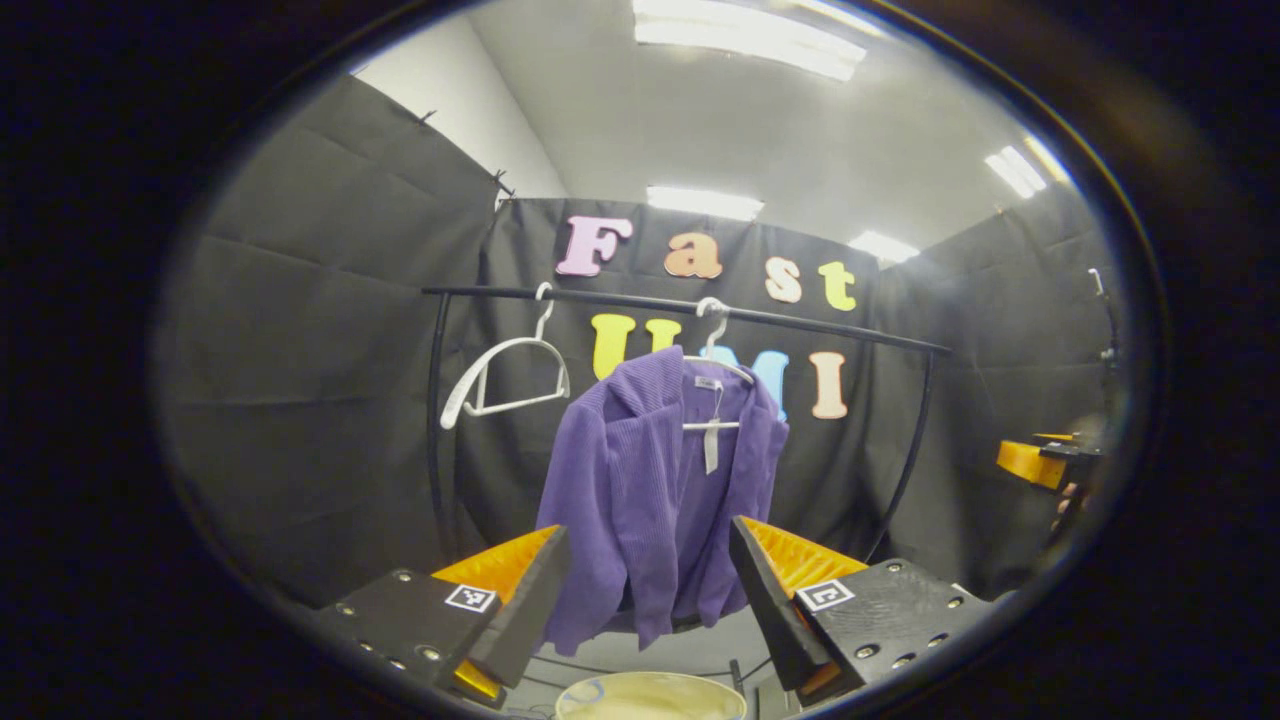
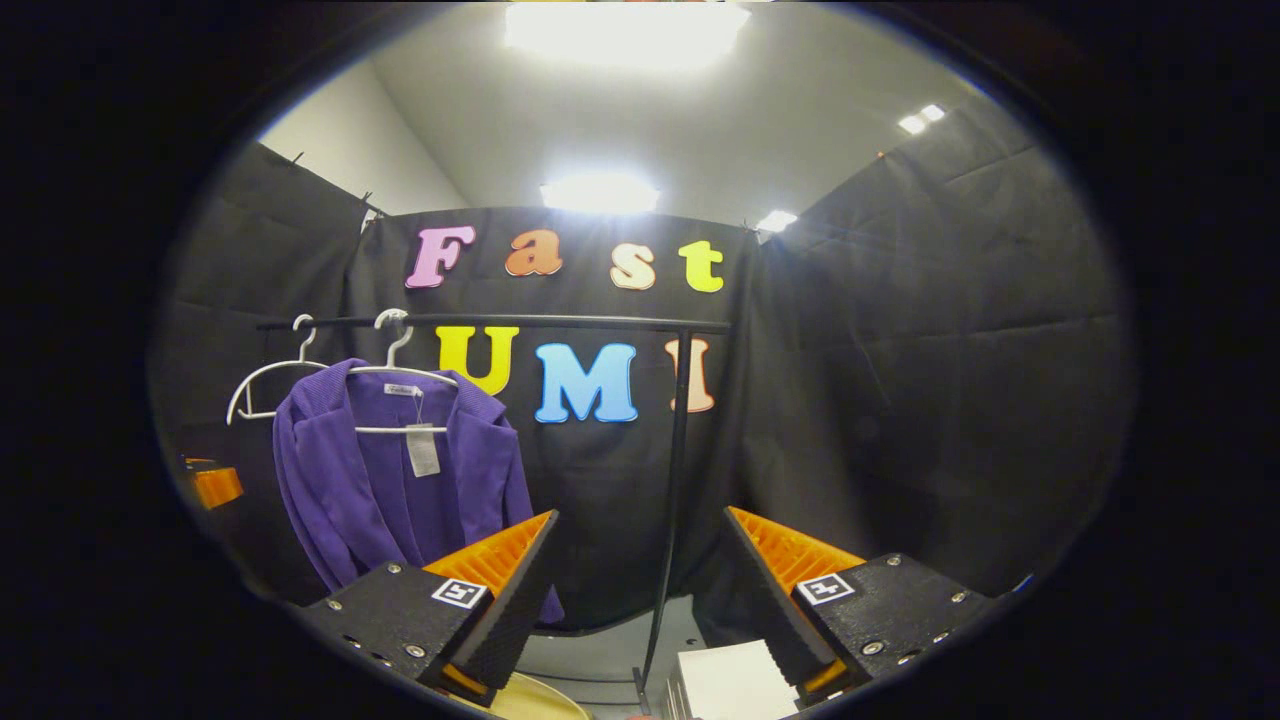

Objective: Grasp the clothes on the hanger with both hands and then place them into the laundry hamper below.

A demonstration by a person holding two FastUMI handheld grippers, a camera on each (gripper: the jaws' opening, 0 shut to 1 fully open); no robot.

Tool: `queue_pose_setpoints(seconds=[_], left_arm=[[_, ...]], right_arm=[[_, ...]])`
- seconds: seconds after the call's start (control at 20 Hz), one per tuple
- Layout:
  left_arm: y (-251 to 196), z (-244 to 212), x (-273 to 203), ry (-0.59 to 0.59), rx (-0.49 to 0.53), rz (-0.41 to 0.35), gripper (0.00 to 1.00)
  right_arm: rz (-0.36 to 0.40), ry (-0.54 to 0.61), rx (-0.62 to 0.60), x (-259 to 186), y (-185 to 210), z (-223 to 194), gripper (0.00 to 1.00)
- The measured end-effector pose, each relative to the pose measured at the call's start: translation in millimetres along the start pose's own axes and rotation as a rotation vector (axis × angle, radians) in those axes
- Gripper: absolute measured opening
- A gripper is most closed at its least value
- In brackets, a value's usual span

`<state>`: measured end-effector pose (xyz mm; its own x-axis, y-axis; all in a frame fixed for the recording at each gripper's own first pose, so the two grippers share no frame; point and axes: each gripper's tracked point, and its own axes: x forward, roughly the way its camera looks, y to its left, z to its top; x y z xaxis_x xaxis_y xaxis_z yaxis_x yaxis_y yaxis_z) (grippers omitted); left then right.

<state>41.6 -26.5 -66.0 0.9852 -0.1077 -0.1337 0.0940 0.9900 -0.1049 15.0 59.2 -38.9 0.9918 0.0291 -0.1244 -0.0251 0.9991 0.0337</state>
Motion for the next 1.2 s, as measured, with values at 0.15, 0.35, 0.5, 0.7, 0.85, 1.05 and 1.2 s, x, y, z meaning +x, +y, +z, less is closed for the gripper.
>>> queue_pose_setpoints(seconds=[0.15, 0.35, 0.5, 0.7, 0.85, 1.05, 1.2], left_arm=[[4, 8, 0, -0.006, -0.015, 0.020, 0.97], [-1, 26, 0, -0.021, -0.044, 0.021, 0.97], [-3, 36, 11, -0.030, -0.068, 0.031, 0.97], [-12, 43, 39, -0.031, -0.117, 0.039, 0.97], [-14, 44, 68, -0.022, -0.116, 0.071, 0.97], [-18, 42, 111, -0.019, -0.106, 0.139, 0.92], [-21, 25, 145, 0.017, -0.133, 0.189, 0.87]], right_arm=[[0.052, -0.011, 0.016, 15, 31, 13, 0.96], [0.143, 0.002, 0.004, 38, 81, 31, 0.96], [0.212, -0.020, -0.005, 53, 118, 53, 0.96], [0.276, -0.029, -0.021, 83, 151, 65, 0.96], [0.310, -0.012, -0.003, 113, 168, 61, 0.96], [0.352, 0.033, 0.001, 160, 185, 32, 0.97], [0.375, 0.079, 0.021, 196, 192, 6, 0.97]])
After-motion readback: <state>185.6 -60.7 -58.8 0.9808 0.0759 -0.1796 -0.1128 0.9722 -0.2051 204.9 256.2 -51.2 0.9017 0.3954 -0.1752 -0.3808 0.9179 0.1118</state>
